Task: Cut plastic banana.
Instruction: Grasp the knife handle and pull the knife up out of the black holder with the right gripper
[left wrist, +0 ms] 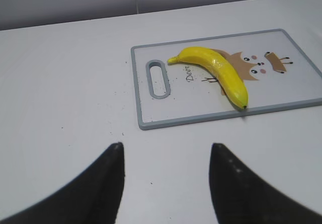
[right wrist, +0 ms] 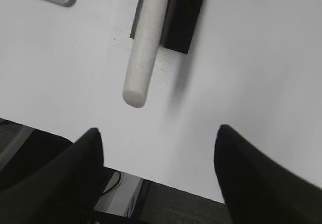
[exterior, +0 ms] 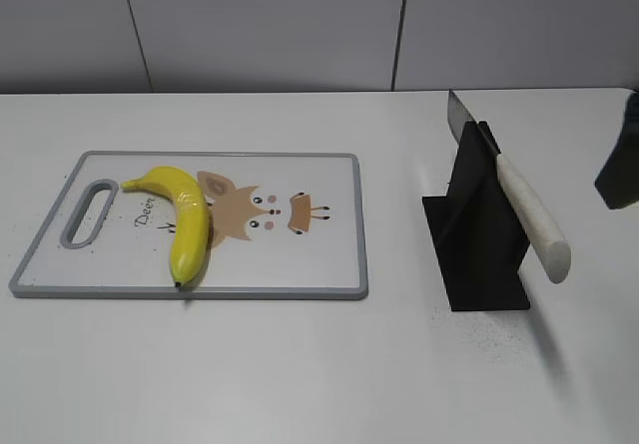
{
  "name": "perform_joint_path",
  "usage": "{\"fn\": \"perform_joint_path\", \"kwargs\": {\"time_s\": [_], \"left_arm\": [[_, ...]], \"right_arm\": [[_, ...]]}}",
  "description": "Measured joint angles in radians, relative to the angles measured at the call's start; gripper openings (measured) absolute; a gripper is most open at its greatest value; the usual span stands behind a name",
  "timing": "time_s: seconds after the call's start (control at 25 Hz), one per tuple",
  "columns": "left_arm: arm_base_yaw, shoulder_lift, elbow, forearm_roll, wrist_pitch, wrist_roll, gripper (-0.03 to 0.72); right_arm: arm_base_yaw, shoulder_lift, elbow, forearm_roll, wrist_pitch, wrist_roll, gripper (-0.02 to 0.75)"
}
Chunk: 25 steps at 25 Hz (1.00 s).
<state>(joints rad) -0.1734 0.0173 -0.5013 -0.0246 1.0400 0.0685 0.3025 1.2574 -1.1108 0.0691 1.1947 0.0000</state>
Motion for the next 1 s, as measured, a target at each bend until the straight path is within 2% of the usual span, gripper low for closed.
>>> {"fn": "perform_joint_path", "kwargs": {"time_s": [0.36, 1.0], "left_arm": [[0.0, 0.0, 0.0, 0.0, 0.0, 0.0, 0.521], [0.0, 0.0, 0.0, 0.0, 0.0, 0.0, 0.521]], "right_arm": [[0.099, 0.175, -0.027, -0.012, -0.004, 0.096, 0.526], [0.102, 0.398, -0.028, -0.026, -0.076, 0.192, 0.526]]}}
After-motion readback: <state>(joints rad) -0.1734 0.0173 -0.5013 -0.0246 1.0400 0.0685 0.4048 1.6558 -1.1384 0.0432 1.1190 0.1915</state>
